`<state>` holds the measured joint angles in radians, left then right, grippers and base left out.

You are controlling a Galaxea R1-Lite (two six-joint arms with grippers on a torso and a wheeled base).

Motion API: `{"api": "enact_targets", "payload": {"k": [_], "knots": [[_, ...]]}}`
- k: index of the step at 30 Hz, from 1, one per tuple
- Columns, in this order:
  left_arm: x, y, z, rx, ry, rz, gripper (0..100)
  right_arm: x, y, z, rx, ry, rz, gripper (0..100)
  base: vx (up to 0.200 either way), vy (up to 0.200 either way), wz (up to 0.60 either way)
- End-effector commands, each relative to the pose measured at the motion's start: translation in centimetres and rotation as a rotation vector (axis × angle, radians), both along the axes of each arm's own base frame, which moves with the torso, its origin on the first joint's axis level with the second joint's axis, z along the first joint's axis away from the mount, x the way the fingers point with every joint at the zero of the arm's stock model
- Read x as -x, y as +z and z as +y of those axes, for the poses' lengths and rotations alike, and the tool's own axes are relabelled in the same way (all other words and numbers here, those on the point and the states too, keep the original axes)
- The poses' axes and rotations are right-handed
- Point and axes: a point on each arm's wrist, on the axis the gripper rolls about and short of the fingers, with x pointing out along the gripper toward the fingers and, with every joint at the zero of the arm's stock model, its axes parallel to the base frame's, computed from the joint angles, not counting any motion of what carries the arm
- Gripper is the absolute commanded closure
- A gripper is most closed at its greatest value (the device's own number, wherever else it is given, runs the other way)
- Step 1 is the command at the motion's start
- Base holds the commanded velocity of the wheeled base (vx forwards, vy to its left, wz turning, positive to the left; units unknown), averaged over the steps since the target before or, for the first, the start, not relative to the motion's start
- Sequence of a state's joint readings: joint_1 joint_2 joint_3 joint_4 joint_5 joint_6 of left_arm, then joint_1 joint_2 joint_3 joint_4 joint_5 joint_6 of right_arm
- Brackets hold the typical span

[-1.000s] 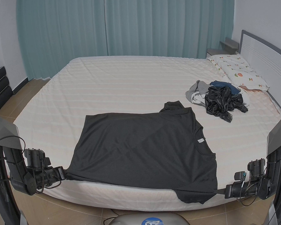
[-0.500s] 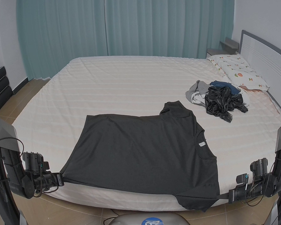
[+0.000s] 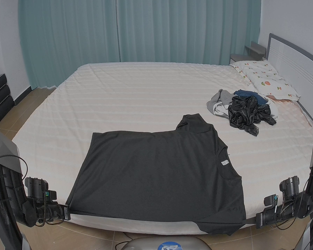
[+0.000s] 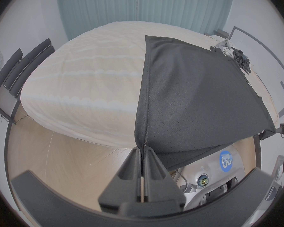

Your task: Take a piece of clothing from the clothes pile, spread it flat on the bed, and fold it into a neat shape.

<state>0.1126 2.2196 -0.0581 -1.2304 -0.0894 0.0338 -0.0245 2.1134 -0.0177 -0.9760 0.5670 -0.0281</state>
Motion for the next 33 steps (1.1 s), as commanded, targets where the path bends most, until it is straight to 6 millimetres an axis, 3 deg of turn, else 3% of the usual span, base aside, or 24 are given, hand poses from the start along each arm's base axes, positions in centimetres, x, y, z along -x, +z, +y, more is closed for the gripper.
{"api": "enact_targets", "payload": {"k": [1,3,10,17,26,33], "knots": [[0.6,-0.1,-0.1,-0.003,-0.008,0.024,100,0.6,0.0,0.0,0.002,0.006,0.018,100,0.0,0.0,0.0],[0.6,0.0,-0.1,-0.002,-0.009,0.021,100,0.6,0.0,0.0,0.002,0.006,0.016,100,0.0,0.0,0.0],[-0.4,0.8,0.0,0.044,0.011,-0.05,100,0.0,2.8,0.1,-0.085,0.006,-0.141,100,0.0,0.0,0.0],[-3.1,3.8,0.0,0.212,0.149,-0.228,100,-2.6,4.4,0.1,-0.146,-0.059,-0.234,100,0.0,0.0,0.0],[-6.0,5.0,-0.7,0.342,0.23,-0.277,100,-6.0,5.9,0.0,-0.215,-0.148,-0.27,100,0.0,0.0,0.0],[-6.9,5.4,-1.4,0.38,0.248,-0.278,100,-6.7,7.0,0.0,-0.227,-0.155,-0.311,100,0.0,0.0,0.0]]}}
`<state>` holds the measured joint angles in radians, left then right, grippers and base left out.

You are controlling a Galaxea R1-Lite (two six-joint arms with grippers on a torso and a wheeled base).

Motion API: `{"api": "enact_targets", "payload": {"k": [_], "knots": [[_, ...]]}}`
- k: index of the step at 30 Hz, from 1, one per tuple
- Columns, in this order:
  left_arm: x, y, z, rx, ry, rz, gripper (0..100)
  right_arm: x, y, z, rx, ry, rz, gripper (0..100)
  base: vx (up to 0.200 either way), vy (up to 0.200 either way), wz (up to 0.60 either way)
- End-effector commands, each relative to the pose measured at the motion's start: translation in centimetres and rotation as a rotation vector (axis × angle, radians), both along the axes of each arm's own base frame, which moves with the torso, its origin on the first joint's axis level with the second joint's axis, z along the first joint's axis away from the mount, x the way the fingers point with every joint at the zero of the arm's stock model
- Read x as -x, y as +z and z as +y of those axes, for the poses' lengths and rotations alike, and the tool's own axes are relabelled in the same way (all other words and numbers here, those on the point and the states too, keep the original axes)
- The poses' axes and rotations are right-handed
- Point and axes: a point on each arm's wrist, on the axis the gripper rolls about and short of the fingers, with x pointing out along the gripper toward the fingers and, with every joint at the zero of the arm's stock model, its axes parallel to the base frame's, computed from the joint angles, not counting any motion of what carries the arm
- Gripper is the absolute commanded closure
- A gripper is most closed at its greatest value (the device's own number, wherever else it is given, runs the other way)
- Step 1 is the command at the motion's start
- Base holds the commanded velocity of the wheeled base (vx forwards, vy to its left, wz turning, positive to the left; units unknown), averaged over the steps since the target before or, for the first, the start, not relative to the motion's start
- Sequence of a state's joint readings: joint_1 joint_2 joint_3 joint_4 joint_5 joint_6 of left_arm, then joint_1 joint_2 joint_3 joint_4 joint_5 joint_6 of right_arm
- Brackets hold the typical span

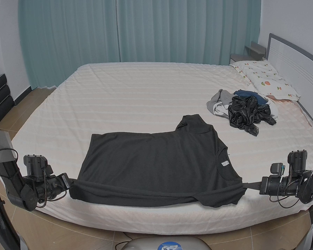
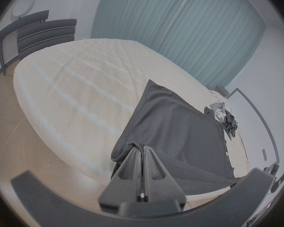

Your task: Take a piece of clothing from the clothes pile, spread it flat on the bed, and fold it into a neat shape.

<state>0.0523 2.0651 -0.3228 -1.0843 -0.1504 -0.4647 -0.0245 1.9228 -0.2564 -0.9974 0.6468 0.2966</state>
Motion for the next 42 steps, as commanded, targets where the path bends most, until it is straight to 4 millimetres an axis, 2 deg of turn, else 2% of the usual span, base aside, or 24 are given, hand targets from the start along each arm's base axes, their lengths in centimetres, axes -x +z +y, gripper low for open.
{"api": "enact_targets", "payload": {"k": [1,5,14,18,25,34,42], "knots": [[-0.9,0.8,-0.3,0.008,0.007,-0.044,100,-0.3,1.0,0.0,-0.001,-0.001,-0.049,100,0.0,0.0,0.0],[-0.9,1.2,-0.3,0.015,0.014,-0.061,100,0.3,1.8,0.0,-0.004,-0.003,-0.068,100,0.0,0.0,0.0],[-1.3,1.7,-0.2,0.063,0.078,-0.085,100,0.2,1.5,0.0,-0.005,-0.005,-0.053,100,0.0,0.0,0.0],[-1.1,1.4,-0.2,0.073,0.081,-0.064,100,0.0,1.6,-0.1,-0.004,-0.01,-0.056,100,0.2,0.0,0.0],[-1.7,1.7,-0.3,0.077,0.073,-0.076,100,-1.2,1.5,-0.5,-0.009,-0.025,-0.062,100,0.057,0.0,0.0],[-1.7,1.6,-0.3,0.078,0.071,-0.046,100,-1.3,1.0,-0.5,-0.026,-0.033,-0.025,100,0.0,0.0,0.0],[-3.7,1.2,-0.3,0.079,0.069,-0.053,100,-3.2,-0.5,-0.5,-0.024,-0.038,0.005,100,0.0,0.0,0.0]]}}
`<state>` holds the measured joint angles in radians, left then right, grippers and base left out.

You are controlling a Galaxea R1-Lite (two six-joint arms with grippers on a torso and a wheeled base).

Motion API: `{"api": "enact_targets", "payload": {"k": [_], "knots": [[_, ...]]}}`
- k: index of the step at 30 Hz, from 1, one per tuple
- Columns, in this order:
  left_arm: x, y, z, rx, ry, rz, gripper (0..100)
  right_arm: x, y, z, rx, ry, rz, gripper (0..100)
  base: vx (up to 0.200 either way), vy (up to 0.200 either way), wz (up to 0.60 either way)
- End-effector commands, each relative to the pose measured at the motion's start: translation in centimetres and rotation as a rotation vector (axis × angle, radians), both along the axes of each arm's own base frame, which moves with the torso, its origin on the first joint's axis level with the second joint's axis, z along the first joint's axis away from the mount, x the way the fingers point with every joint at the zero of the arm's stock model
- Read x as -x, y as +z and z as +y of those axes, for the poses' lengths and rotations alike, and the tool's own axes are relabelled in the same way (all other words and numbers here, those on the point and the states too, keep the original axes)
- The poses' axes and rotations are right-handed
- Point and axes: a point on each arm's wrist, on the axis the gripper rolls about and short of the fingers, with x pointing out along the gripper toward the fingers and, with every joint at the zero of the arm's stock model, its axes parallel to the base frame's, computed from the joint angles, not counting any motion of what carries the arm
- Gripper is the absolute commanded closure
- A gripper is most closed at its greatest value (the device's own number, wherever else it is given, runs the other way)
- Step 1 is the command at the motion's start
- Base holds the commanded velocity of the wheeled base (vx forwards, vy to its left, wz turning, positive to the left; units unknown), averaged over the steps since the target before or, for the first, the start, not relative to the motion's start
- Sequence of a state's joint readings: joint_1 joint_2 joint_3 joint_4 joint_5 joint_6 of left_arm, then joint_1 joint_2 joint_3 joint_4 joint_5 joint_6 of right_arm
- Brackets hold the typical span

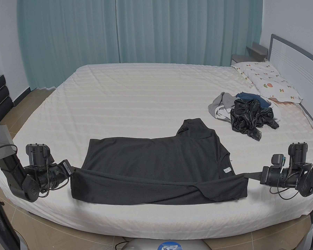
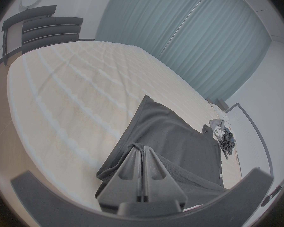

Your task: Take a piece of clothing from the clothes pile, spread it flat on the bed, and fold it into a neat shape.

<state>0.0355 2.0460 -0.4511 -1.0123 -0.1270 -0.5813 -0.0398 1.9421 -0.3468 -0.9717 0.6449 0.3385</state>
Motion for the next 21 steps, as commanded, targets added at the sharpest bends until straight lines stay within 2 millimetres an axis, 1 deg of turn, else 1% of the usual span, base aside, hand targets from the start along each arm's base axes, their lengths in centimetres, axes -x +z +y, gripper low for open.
{"api": "enact_targets", "payload": {"k": [1,6,10,13,16,17,21], "knots": [[-1.4,-0.6,0.0,0.002,-0.001,0.01,100,-1.4,-1.3,0.0,0.0,-0.001,0.027,100,0.0,0.0,0.0],[-3.2,-1.3,0.1,0.029,0.019,0.025,100,-3.3,-2.1,0.0,0.0,0.001,0.022,100,0.0,0.0,0.0],[-4.0,-2.2,0.1,0.03,0.019,0.048,100,-4.6,-2.8,0.0,0.001,0.001,0.022,100,0.0,0.0,0.0],[-4.9,-3.2,0.1,0.031,0.02,0.056,100,-5.8,-3.4,-0.1,0.014,-0.018,0.014,100,0.0,0.0,0.0],[-5.4,-3.6,0.1,0.034,0.022,0.058,100,-6.3,-3.6,-0.1,0.022,-0.028,0.008,100,0.0,0.0,0.0],[-5.8,-4.0,0.1,0.043,0.027,0.061,100,-6.8,-3.8,-0.1,0.021,-0.029,0.001,100,0.0,0.0,0.0],[-6.8,-4.8,-0.2,0.066,0.043,0.061,100,-7.6,-4.1,0.0,-0.01,-0.052,0.015,100,0.0,0.0,0.0]]}}
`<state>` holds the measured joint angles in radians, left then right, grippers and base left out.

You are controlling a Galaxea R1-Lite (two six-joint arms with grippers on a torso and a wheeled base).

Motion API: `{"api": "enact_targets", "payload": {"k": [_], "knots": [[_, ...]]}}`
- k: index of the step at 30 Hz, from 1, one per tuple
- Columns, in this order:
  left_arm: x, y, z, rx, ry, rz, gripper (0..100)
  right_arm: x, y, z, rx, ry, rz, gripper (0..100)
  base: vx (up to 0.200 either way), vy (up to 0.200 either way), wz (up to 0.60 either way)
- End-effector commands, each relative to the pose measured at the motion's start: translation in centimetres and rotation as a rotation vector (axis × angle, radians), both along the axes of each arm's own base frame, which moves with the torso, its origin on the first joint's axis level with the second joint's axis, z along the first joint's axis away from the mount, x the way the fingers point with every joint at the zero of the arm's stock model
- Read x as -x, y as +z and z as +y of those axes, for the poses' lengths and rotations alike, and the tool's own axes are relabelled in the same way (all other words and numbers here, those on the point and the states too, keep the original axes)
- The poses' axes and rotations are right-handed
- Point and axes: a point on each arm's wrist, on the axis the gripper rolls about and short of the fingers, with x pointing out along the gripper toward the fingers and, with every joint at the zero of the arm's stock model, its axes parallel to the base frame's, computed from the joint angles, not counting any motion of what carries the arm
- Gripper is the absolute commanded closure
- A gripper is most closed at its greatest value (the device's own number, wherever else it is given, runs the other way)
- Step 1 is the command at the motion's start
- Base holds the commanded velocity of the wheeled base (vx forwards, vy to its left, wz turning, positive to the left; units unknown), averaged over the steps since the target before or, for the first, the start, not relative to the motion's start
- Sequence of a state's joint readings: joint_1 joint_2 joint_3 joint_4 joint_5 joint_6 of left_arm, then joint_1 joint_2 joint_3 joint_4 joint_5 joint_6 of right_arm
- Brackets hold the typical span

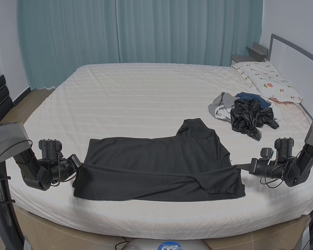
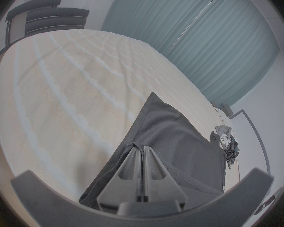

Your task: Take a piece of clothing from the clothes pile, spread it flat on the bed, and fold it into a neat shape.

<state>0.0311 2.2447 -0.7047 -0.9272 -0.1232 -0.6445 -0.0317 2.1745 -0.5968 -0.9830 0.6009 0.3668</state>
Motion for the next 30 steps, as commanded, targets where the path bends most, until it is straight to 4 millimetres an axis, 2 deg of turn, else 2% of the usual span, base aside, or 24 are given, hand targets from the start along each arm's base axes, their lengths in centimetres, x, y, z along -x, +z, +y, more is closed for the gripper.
{"api": "enact_targets", "payload": {"k": [1,8,14,15,20,23,27,30], "knots": [[-1.0,-1.7,-0.3,0.015,0.009,0.025,100,-0.9,-1.2,0.1,-0.018,-0.01,0.027,100,0.0,0.0,0.0],[-2.0,-2.7,-0.5,0.041,0.024,0.03,100,-1.8,-2.2,0.1,-0.027,-0.014,0.028,100,0.0,0.0,0.0],[-2.1,-3.3,-0.6,0.047,0.032,0.041,100,-2.2,-3.4,0.5,-0.017,-0.02,0.028,100,0.0,0.0,0.0],[-2.1,-3.4,-0.5,0.047,0.034,0.043,0,-2.3,-3.5,0.6,-0.016,-0.02,0.027,0,0.0,0.0,0.0],[-2.1,-3.7,-0.6,0.034,0.052,0.047,0,-2.3,-3.3,0.7,-0.047,-0.038,0.008,0,0.0,0.0,0.0],[-1.9,-3.5,-0.4,0.037,0.058,0.047,0,-1.7,-1.8,0.2,-0.103,-0.095,-0.022,0,0.0,0.0,0.0],[-1.5,-1.9,-0.2,0.05,0.1,0.017,0,0.2,-0.7,0.0,-0.144,-0.143,-0.009,0,0.0,0.0,0.0],[-0.4,-0.2,-0.1,0.091,0.127,-0.009,0,1.9,0.1,0.1,-0.165,-0.203,0.029,0,0.0,0.0,0.0]]}}
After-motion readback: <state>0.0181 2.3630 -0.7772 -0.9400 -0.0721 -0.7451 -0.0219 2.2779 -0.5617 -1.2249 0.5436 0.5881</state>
